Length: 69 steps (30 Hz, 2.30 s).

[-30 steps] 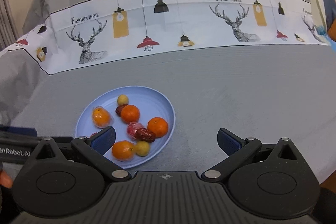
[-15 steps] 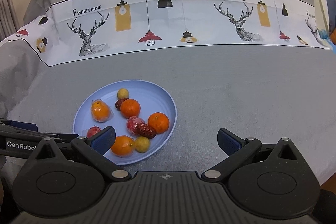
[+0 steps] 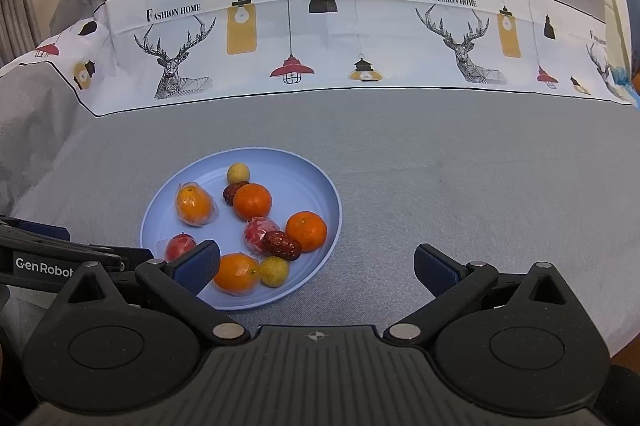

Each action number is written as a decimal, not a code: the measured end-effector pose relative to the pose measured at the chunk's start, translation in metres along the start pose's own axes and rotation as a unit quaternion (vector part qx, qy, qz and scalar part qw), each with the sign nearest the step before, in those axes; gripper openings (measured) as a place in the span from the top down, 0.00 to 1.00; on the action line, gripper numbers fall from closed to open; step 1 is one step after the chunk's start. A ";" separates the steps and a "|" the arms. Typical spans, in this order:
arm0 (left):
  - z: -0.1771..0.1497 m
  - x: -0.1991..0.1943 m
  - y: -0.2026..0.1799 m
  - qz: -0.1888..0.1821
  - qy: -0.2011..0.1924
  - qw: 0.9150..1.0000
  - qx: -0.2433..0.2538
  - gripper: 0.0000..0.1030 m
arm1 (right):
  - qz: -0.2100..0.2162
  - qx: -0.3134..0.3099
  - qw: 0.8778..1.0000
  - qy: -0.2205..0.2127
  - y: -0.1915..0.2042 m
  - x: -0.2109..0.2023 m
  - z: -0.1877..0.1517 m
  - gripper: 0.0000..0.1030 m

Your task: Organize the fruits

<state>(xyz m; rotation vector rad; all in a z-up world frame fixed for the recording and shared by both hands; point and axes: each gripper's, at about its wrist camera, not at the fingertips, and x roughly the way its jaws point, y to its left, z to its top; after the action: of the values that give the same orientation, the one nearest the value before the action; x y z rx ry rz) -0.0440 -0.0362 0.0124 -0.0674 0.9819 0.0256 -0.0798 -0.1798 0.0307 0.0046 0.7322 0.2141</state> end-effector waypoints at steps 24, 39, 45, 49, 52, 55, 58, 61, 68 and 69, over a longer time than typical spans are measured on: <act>-0.002 0.000 -0.003 0.010 0.000 1.000 0.011 0.01 | -0.003 -0.006 1.000 0.002 0.003 0.001 -0.001 0.01; -0.003 0.001 -0.002 0.009 0.003 1.000 0.011 0.01 | -0.003 -0.007 1.000 0.003 0.003 0.001 -0.002 0.01; -0.003 0.001 -0.002 0.009 0.003 1.000 0.010 0.01 | -0.002 -0.006 1.000 0.004 0.003 0.002 -0.001 0.01; -0.003 0.001 -0.002 0.009 0.004 1.000 0.009 0.01 | -0.002 -0.006 1.000 0.004 0.003 0.002 -0.001 0.01; -0.004 0.003 -0.002 0.008 0.005 1.000 0.008 0.01 | -0.002 -0.006 1.000 0.004 0.003 0.002 -0.001 0.01; -0.005 0.003 -0.001 0.007 0.005 1.000 0.008 0.01 | -0.002 -0.006 1.000 0.004 0.003 0.002 -0.002 0.01; -0.005 0.003 -0.001 0.007 0.005 1.000 0.007 0.01 | -0.001 -0.005 1.000 0.004 0.003 0.002 -0.002 0.01; -0.004 0.003 -0.001 0.007 0.007 1.000 0.006 0.01 | -0.001 -0.005 1.000 0.005 0.003 0.003 -0.002 0.01; -0.003 0.003 -0.001 0.005 0.007 1.000 0.005 0.01 | -0.001 -0.002 1.000 0.006 0.002 0.003 -0.003 0.01; -0.003 0.003 -0.001 0.006 0.008 1.000 0.005 0.01 | -0.001 -0.001 1.000 0.006 0.001 0.003 -0.002 0.01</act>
<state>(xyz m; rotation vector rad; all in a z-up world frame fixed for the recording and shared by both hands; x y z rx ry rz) -0.0449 -0.0376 0.0080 -0.0530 0.9979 0.0306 -0.0791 -0.1782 0.0268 0.0008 0.7438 0.2126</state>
